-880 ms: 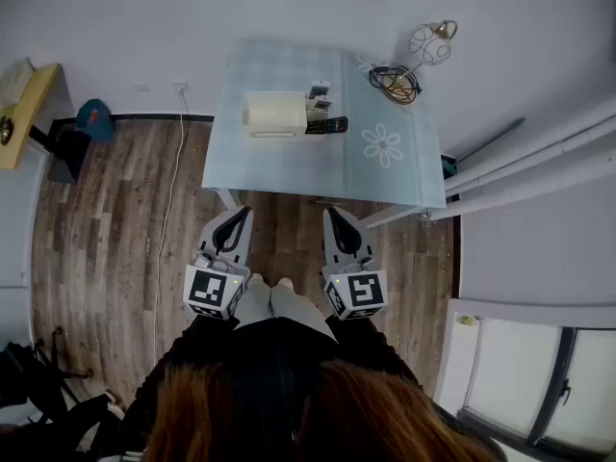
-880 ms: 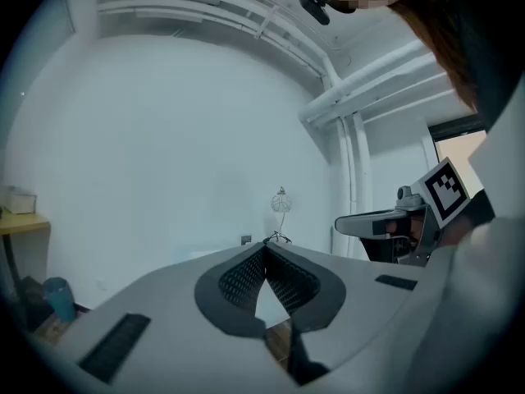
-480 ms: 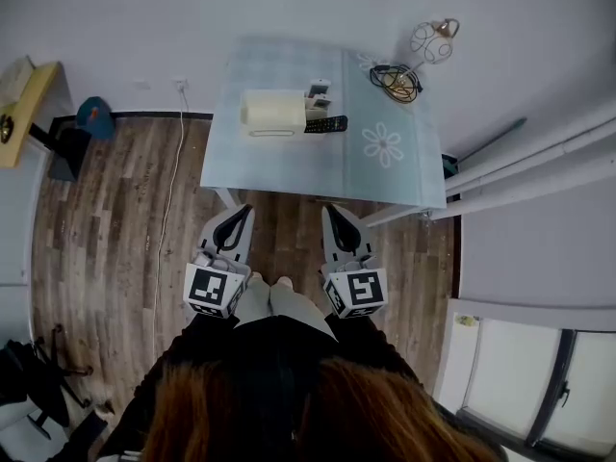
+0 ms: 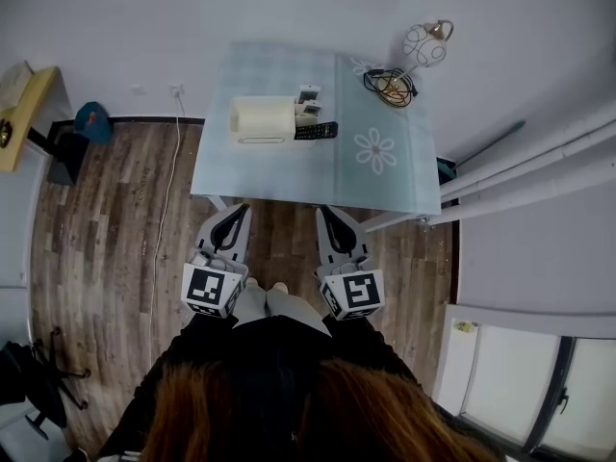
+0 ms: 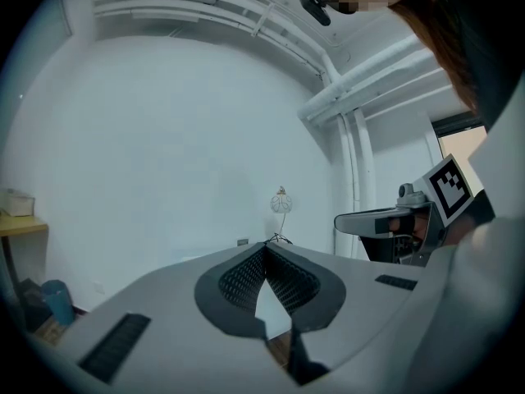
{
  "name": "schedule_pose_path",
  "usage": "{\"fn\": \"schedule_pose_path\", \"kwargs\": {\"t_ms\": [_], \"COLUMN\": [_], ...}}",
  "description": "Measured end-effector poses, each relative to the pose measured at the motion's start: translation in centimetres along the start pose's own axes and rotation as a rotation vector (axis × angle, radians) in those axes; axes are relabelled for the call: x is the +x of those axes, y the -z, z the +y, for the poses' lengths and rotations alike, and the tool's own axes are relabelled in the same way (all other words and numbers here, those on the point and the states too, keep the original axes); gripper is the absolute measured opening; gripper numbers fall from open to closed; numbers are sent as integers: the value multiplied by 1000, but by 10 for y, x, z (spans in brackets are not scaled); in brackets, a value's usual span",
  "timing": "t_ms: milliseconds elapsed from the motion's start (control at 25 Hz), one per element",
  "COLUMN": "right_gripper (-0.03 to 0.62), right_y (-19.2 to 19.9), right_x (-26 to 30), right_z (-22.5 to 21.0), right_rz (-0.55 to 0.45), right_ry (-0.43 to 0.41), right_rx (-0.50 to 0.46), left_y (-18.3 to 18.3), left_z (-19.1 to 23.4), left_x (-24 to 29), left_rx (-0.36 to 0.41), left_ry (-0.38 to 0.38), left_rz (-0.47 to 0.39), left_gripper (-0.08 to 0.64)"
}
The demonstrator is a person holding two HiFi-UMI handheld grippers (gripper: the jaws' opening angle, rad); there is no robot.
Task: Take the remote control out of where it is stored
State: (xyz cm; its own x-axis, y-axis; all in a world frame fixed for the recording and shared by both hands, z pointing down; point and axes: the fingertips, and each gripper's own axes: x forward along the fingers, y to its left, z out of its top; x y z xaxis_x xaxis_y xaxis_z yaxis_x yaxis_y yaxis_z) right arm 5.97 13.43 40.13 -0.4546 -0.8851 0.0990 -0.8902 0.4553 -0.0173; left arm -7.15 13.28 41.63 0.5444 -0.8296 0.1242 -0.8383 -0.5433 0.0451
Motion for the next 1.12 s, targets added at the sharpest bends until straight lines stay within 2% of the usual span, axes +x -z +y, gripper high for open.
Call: {"fn": "schedule_pose_path", "kwargs": {"t_ms": [240,720,1120], "right_gripper": [14,14,14], "right_y": [-1,3,5], "right_x": [4,17,42], "right_z": [-21,-36,-44], "right_rz": [-9,-4,6], "right_ry": [-19,-65,-59], "right_rx": [8,31,36], "left_y": [-3,-6,-4], "left_z": [-9,2,18], "left_x": [16,31,54], "left_rx": [9,12,4], "left_ry": [-20,-88,-74], "left_rz": [-7,-4,7], "left_gripper": [6,6,6]}}
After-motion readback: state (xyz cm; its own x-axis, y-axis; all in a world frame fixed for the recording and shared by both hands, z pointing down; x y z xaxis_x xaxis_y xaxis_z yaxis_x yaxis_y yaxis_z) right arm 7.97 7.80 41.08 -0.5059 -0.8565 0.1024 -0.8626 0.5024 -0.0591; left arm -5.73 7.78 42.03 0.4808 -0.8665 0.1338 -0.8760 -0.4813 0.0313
